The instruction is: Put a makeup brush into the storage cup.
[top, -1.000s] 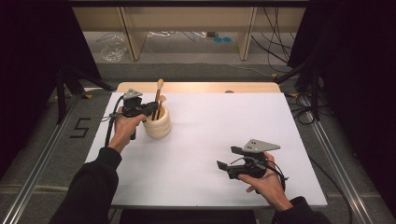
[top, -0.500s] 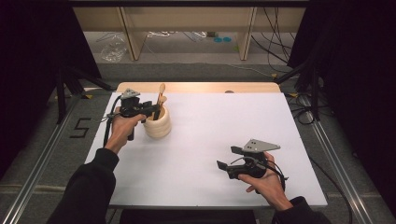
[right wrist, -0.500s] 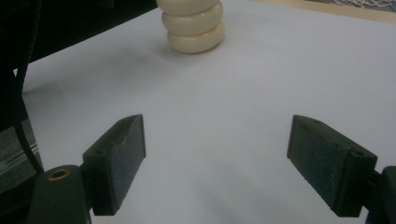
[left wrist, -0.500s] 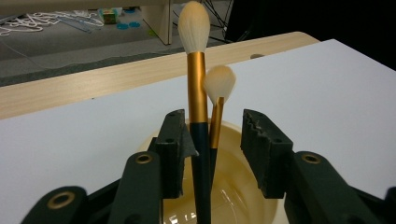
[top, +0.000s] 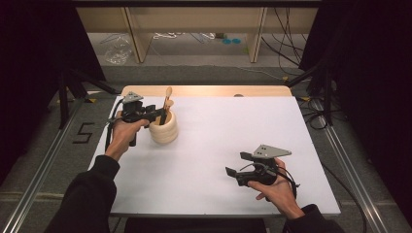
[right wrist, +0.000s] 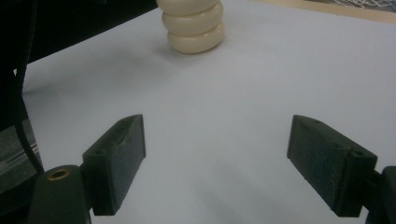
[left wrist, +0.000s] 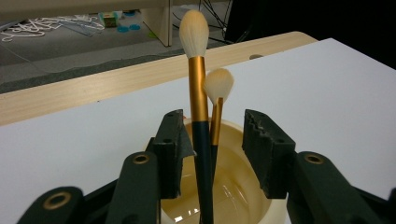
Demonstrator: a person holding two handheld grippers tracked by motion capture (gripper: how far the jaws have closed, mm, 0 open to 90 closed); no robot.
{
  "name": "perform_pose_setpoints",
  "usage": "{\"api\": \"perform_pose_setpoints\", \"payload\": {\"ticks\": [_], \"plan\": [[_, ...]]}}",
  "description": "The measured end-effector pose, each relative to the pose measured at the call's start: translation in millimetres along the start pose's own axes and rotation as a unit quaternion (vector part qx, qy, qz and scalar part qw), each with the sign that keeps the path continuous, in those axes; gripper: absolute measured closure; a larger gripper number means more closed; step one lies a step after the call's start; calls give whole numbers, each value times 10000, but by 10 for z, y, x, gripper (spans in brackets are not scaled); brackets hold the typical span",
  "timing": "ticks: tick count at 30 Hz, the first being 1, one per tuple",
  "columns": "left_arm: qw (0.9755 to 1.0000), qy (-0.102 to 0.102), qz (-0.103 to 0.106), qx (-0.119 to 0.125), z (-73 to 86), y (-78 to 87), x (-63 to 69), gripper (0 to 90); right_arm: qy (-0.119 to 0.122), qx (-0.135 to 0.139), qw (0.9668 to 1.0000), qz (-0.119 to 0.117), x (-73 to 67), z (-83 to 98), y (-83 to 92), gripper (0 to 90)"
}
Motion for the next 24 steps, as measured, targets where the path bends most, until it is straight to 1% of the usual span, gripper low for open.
{"api": "perform_pose_setpoints", "payload": {"ticks": [4, 6, 7, 9, 10, 11, 13, 14, 18, 19, 20, 21, 23, 24], "plan": [[10000, -21, 9, 10, -5, 55, 16, 556, 1, 22, 10000, 13, 1, -1, 0, 204], [10000, -69, 36, 41, -14, 105, 34, 539, 9, 70, 10000, 38, 6, -3, -3, 204], [10000, -43, 47, 70, -15, 118, 46, 526, 9, 69, 10000, 38, 6, -3, -3, 204], [9999, -82, 65, 77, -14, 164, 67, 501, 8, 68, 10000, 38, 4, -4, -3, 204], [9999, -43, 64, 114, -11, 187, 88, 491, 13, 71, 10000, 39, 3, -5, -4, 204], [9999, -47, 63, 110, -7, 204, 96, 471, 17, 117, 9999, 3, 4, -6, -13, 204], [9999, -80, 89, 121, 2, 244, 117, 439, 21, 82, 10000, 49, 5, -7, -2, 203], [9998, -80, 80, 160, 11, 272, 134, 438, 22, 87, 9999, 50, 6, -7, -2, 203], [9995, -34, 182, 249, 50, 366, 186, 416, 21, 104, 9999, 37, 8, -11, 1, 202], [9994, -16, 198, 286, 62, 389, 201, 410, -6, 141, 9999, -21, 4, -13, -5, 202], [9993, -34, 225, 298, 76, 414, 215, 406, 24, 170, 9999, -12, 9, -13, -9, 202], [9992, -15, 241, 308, 92, 439, 230, 403, 9, 88, 10000, 22, 8, -12, 7, 202], [9989, -42, 276, 381, 121, 493, 243, 397, 5, 84, 10000, 24, 6, -14, 9, 201], [9988, 21, 285, 393, 136, 511, 254, 390, -5, 86, 10000, 13, 2, -16, 12, 201]]}}
Point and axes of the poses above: each handheld gripper's, and its own axes: y roughly backward along the jaws, z roughly out of its underside, x roughly to its right, the point moved 3 cm from there along -y, roughly forward along the jaws, and after that the axes turned 9 degrees about -z, right-handed, at the moved point
